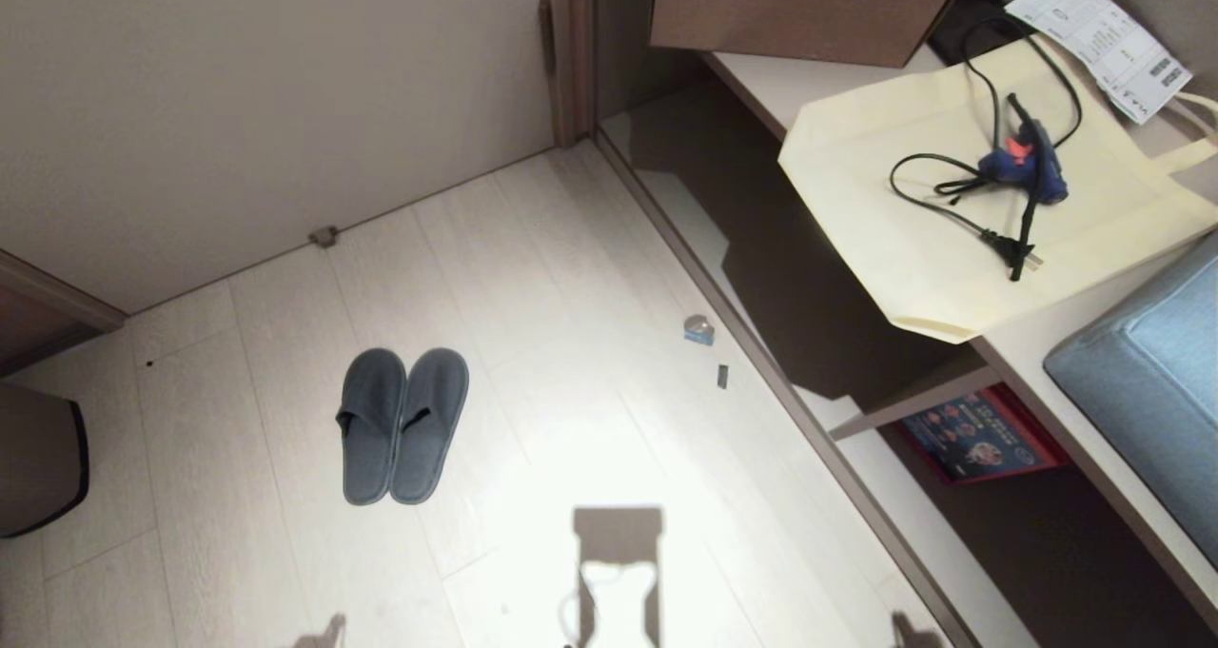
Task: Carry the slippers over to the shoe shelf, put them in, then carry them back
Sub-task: Pick up the slippers on the floor
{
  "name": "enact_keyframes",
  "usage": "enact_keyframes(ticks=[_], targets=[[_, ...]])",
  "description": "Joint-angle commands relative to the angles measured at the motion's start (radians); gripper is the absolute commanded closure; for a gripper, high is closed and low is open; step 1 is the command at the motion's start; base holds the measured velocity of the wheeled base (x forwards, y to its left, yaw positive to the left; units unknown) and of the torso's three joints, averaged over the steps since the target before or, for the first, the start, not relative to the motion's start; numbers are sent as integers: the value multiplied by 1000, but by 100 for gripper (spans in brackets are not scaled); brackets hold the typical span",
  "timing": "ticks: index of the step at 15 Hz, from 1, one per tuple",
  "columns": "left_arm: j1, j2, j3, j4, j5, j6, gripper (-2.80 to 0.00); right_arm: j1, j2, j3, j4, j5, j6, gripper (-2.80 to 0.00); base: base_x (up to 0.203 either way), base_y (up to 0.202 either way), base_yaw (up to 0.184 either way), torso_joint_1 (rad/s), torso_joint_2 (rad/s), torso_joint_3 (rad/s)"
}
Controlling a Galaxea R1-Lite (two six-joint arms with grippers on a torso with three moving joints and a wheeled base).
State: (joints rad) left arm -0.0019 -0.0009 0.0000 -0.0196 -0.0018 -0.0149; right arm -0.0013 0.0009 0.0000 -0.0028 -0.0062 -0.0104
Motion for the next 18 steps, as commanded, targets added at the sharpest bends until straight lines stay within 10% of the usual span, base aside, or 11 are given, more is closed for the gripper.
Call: enact_keyframes(ticks=[1, 18], targets=[[0, -1, 8, 0, 0, 0, 0, 1, 1, 0, 0, 0, 0, 0, 0, 0, 0, 2, 2, -193], [0, -1, 8, 0, 0, -2, 0, 1, 1, 0, 0, 2, -3, 0, 0, 0, 0, 2, 2, -199]])
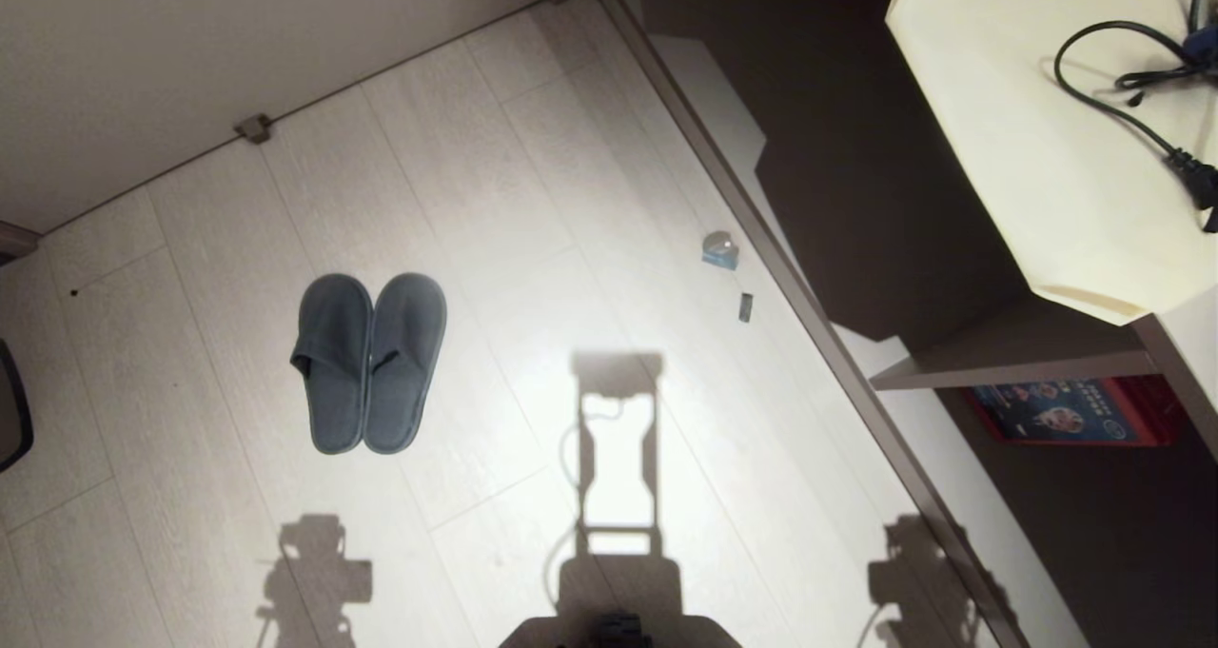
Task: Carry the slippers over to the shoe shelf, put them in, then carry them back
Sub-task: Pick up the slippers on the floor
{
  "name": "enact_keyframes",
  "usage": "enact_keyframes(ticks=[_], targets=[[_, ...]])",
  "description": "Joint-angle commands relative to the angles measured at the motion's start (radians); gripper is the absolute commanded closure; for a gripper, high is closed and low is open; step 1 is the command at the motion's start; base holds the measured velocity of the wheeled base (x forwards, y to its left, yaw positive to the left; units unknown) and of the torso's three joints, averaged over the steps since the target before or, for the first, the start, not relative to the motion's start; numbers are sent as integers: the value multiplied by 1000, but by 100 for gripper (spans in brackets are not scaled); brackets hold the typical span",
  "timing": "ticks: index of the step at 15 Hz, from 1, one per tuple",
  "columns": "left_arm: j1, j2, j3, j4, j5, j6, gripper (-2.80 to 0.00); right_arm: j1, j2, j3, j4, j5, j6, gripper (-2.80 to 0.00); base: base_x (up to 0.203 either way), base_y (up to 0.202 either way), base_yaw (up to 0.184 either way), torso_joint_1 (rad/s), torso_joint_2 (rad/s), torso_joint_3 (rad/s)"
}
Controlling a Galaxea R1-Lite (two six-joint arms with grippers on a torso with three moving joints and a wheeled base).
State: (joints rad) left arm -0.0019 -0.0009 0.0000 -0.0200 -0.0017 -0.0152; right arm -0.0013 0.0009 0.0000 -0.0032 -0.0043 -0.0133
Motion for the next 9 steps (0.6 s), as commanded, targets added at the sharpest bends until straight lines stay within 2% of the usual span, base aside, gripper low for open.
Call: enact_keyframes(ticks=[1, 9], targets=[[0, -1, 8, 0, 0, -2, 0, 0, 1, 0, 0, 0, 1, 0, 0, 0, 0, 0, 5, -200], [0, -1, 8, 0, 0, -2, 0, 0, 1, 0, 0, 0, 4, 0, 0, 0, 0, 2, 2, -198]])
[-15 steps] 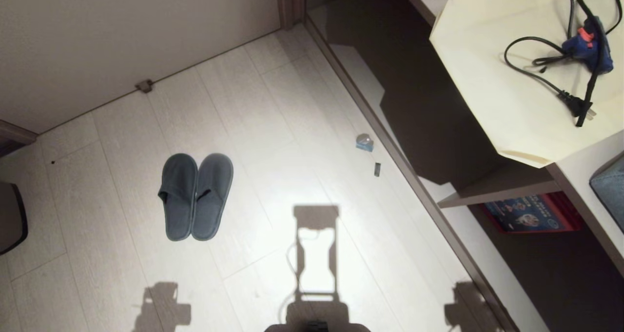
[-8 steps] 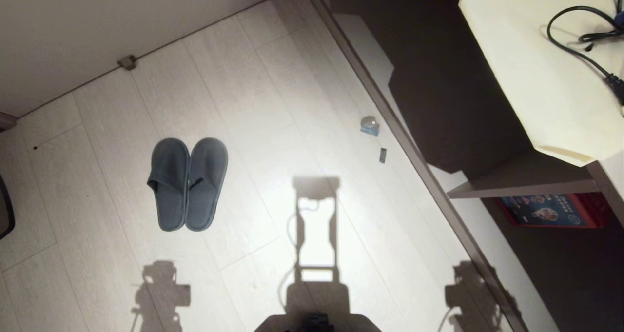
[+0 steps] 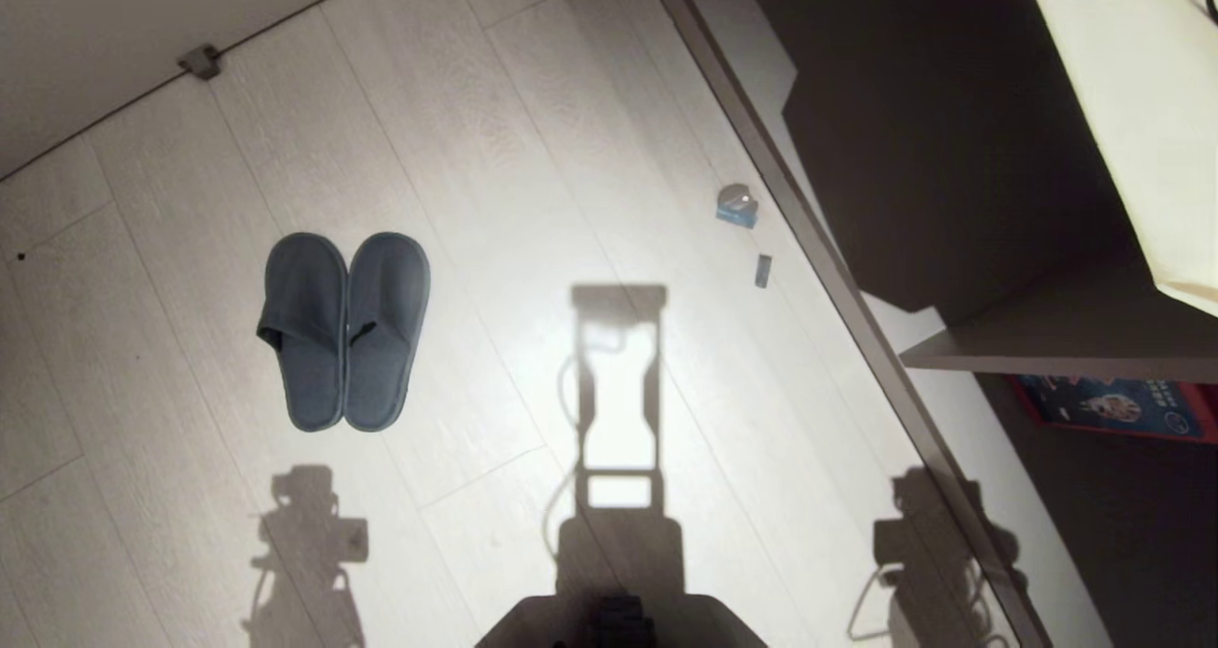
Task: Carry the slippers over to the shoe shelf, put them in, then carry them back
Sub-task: Pick up the slippers on the floor
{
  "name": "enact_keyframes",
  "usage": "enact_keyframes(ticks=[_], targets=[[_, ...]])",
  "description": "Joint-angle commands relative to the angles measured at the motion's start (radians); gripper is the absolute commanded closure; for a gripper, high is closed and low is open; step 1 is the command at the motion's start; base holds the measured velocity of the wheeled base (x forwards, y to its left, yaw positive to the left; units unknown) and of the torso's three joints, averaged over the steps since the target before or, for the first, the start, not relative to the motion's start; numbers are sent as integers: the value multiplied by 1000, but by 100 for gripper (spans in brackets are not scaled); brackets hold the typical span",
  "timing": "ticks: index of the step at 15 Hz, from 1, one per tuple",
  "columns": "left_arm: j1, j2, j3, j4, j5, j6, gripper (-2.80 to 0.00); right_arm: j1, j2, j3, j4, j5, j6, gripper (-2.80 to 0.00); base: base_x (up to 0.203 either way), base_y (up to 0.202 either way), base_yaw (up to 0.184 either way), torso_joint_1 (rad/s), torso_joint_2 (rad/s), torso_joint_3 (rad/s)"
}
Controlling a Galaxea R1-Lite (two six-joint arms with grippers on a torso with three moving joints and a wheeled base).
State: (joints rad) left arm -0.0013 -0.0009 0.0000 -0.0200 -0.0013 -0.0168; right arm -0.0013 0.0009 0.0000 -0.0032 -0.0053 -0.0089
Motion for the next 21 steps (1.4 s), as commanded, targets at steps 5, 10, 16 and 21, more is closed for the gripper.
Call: enact_keyframes(ticks=[5, 10, 16, 21], targets=[[0, -1, 8, 0, 0, 0, 0, 0, 1, 0, 0, -1, -2, 0, 0, 0, 0, 3, 6, -198], [0, -1, 8, 0, 0, 0, 0, 0, 1, 0, 0, -1, -2, 0, 0, 0, 0, 3, 1, -198], [1, -1, 8, 0, 0, 0, 0, 0, 1, 0, 0, 0, -2, 0, 0, 0, 0, 2, 0, -195], [0, -1, 8, 0, 0, 5, 0, 0, 1, 0, 0, -1, 0, 0, 0, 0, 0, 1, 1, -86]])
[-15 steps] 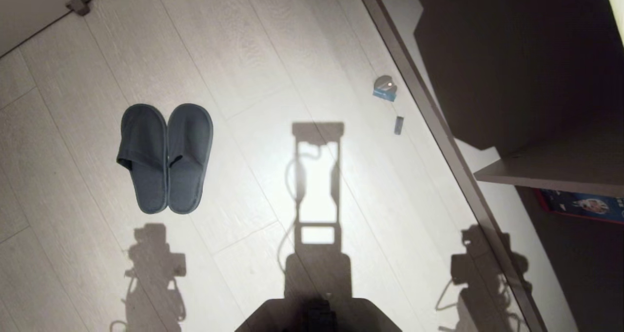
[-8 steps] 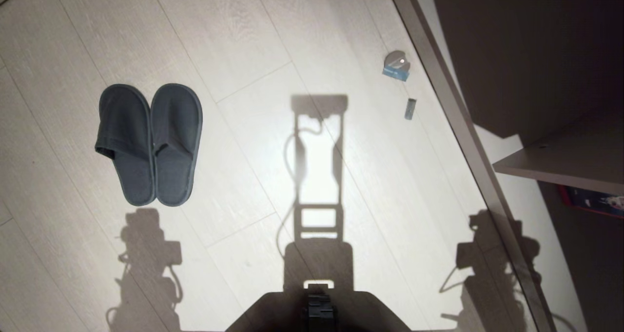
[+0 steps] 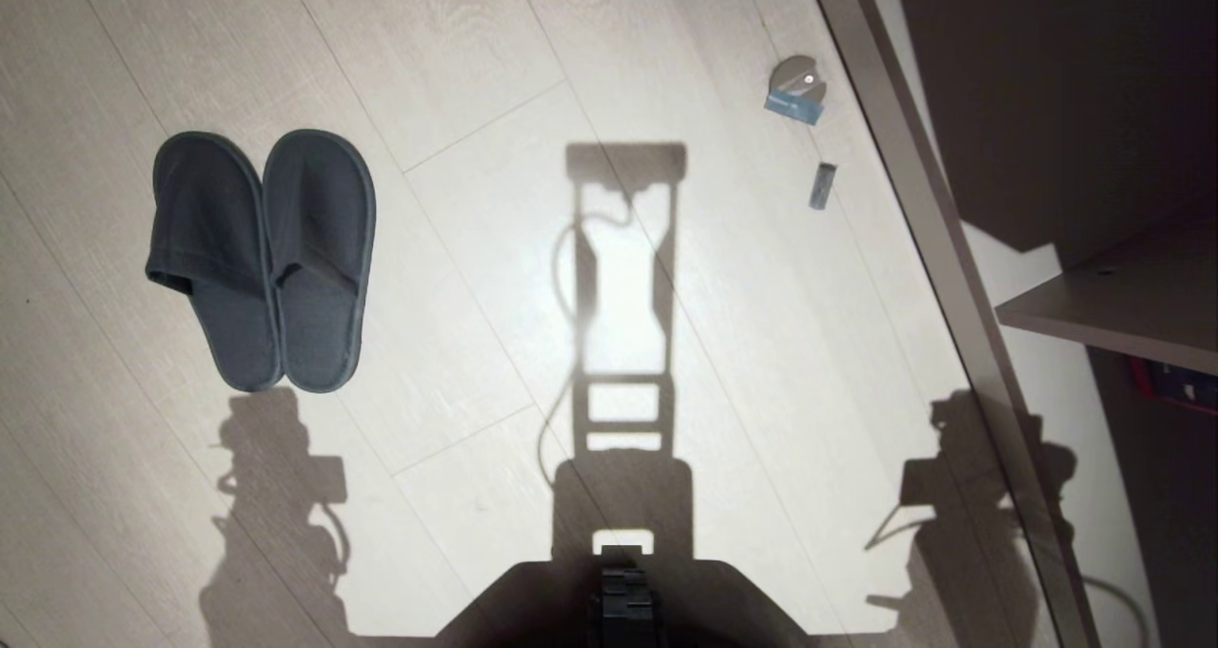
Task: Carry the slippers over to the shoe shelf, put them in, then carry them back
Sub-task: Pick up the slippers on the floor
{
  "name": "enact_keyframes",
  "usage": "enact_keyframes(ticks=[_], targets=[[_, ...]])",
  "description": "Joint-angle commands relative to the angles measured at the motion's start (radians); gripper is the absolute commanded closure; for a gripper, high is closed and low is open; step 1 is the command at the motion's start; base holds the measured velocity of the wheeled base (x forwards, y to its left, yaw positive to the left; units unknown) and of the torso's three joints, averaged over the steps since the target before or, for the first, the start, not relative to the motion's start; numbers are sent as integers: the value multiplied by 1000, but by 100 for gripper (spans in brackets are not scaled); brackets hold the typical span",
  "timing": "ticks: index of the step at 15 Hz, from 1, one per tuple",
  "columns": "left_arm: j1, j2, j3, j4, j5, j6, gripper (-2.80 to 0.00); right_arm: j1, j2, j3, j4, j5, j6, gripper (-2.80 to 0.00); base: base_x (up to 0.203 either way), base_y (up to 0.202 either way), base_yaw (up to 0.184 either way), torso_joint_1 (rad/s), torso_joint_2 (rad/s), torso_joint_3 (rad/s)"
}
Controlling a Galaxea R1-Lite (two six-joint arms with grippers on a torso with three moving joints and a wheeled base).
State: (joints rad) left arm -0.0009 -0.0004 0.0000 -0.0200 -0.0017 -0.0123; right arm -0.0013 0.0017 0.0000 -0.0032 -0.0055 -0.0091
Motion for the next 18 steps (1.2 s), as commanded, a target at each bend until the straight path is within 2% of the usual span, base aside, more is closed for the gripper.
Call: enact_keyframes(ticks=[1, 4, 6, 12, 15, 18], targets=[[0, -1, 8, 1, 0, -1, 0, 0, 0, 0, 0, 1, 0, 0, 0, 0, 0, 0, 0, 0], [0, -1, 5, 0, 2, 3, 0, 0, 0, 0, 0, -1, 1, 0, 0, 0, 0, 0, 0, 0], [1, 18, -78, 11, 4, -2, 0, 0, 0, 0, 0, -1, 1, 0, 0, 0, 0, 0, 0, 0], [-2, 337, -275, -18, -74, -10, 0, 0, 0, 0, 0, 1, -3, 0, 0, 0, 0, 0, 0, 0], [-4, 543, -315, -128, -100, -11, 0, 0, 0, 0, 0, 1, -5, 0, 0, 0, 0, 0, 0, 0], [0, 811, -327, -339, -105, -26, 0, 0, 0, 0, 0, 1, -5, 0, 0, 0, 0, 0, 0, 0]])
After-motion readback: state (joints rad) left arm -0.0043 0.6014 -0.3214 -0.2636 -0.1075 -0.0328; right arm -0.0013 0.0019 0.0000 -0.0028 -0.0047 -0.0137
